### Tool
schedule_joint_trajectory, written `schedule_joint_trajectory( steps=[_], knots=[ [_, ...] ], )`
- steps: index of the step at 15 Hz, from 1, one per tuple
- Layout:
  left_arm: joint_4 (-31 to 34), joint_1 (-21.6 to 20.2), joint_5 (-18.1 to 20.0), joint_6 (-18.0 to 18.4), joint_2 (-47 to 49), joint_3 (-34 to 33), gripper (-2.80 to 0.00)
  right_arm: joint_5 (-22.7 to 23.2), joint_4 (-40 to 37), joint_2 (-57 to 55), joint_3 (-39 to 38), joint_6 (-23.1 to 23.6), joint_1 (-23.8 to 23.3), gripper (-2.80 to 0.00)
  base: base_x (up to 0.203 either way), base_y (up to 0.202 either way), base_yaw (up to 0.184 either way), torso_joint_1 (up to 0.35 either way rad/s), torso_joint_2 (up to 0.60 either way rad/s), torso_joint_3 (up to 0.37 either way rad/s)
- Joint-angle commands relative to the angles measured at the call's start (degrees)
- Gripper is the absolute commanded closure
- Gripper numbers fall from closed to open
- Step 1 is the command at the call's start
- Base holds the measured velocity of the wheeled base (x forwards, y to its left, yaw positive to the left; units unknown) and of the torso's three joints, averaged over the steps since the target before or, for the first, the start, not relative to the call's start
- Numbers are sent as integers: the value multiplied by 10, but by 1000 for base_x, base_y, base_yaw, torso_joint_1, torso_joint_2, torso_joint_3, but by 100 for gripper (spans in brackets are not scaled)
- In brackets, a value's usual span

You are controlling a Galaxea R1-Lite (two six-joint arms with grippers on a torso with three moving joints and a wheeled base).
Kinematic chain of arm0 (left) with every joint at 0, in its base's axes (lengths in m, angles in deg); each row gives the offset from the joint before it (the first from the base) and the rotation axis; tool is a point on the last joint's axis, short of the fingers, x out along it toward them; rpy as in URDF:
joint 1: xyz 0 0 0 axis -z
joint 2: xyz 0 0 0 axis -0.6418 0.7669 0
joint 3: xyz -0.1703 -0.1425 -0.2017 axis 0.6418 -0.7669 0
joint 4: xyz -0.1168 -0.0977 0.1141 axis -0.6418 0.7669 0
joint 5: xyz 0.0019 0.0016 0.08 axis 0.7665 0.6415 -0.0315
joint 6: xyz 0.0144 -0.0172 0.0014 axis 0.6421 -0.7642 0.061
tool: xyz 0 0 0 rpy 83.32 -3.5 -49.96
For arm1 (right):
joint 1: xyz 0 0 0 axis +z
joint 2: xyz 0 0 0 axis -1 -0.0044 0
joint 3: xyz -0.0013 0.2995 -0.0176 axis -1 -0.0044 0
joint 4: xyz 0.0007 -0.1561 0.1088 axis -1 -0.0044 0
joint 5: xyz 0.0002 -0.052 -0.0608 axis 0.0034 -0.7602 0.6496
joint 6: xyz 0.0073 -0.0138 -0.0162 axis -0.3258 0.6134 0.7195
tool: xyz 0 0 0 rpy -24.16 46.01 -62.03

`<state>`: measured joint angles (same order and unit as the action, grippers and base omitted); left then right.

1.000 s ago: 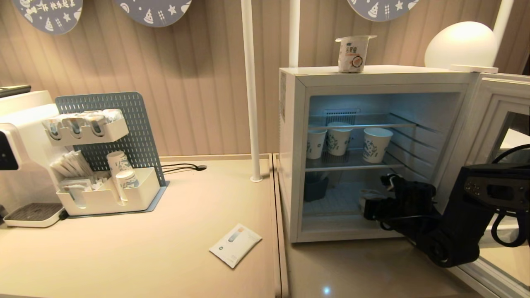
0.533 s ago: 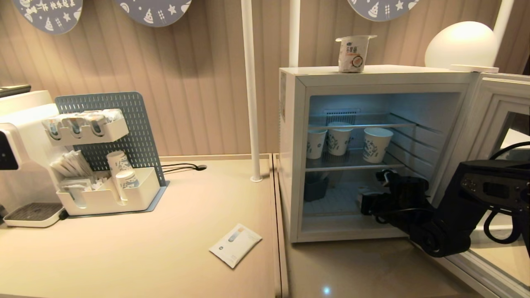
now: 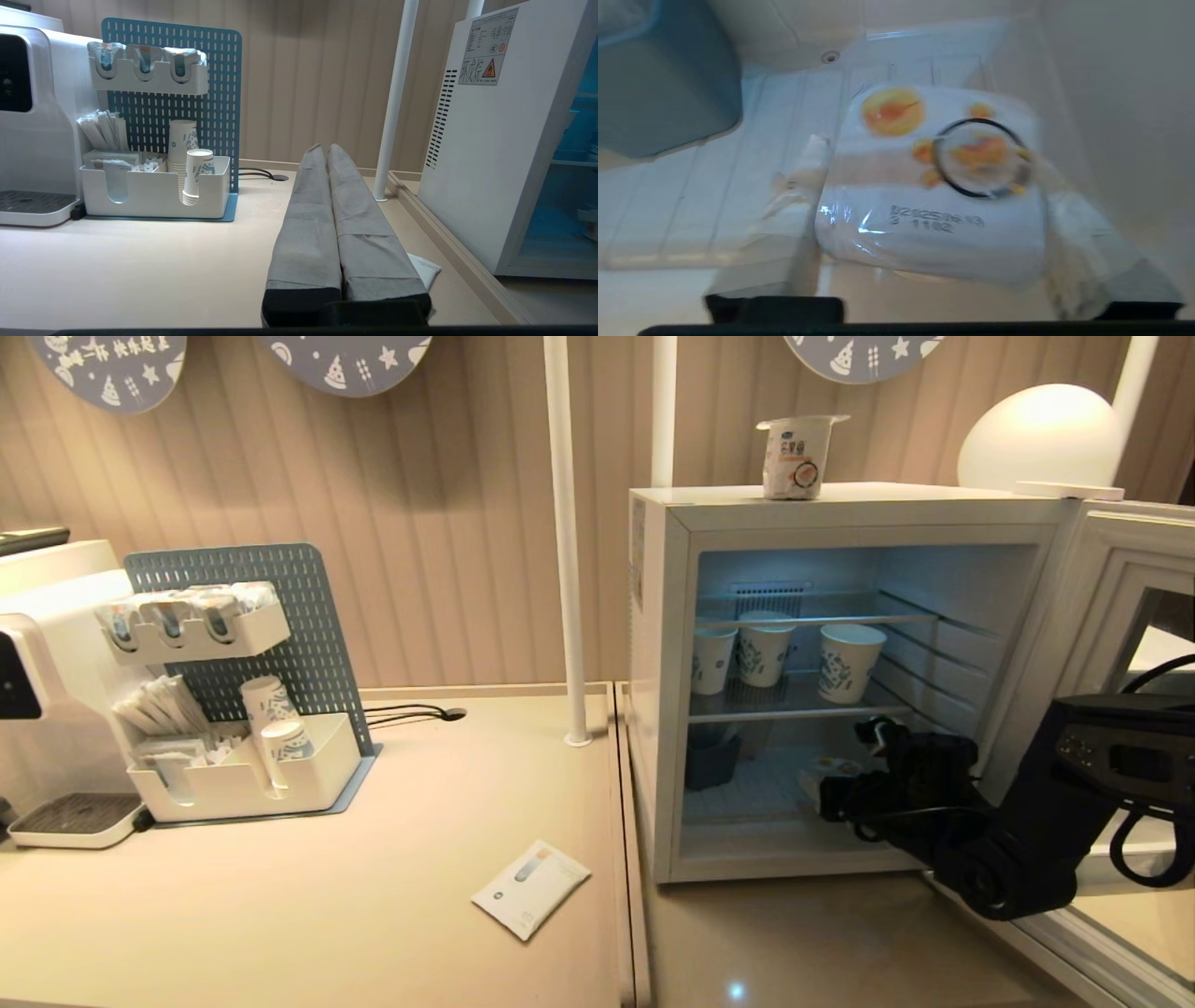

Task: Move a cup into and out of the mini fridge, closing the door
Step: Put the yoghurt in the freezer

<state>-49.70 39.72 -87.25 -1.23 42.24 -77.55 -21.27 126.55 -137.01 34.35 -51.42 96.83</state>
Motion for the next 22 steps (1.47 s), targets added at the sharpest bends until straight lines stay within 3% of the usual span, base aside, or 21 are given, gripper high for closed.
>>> schedule_joint_trajectory(
  steps=[1,4,22],
  knots=[
    [-1,0,0,0,1,-23,0,0,3,19,-12,0,0,-280,0,0,0,0,0,0],
    [-1,-1,0,0,1,-23,0,6,15,52,-67,0,0,-280,0,0,0,0,0,0],
    [-1,0,0,2,1,-23,0,22,66,184,-219,-1,8,-280,0,0,0,0,0,0]
  ],
)
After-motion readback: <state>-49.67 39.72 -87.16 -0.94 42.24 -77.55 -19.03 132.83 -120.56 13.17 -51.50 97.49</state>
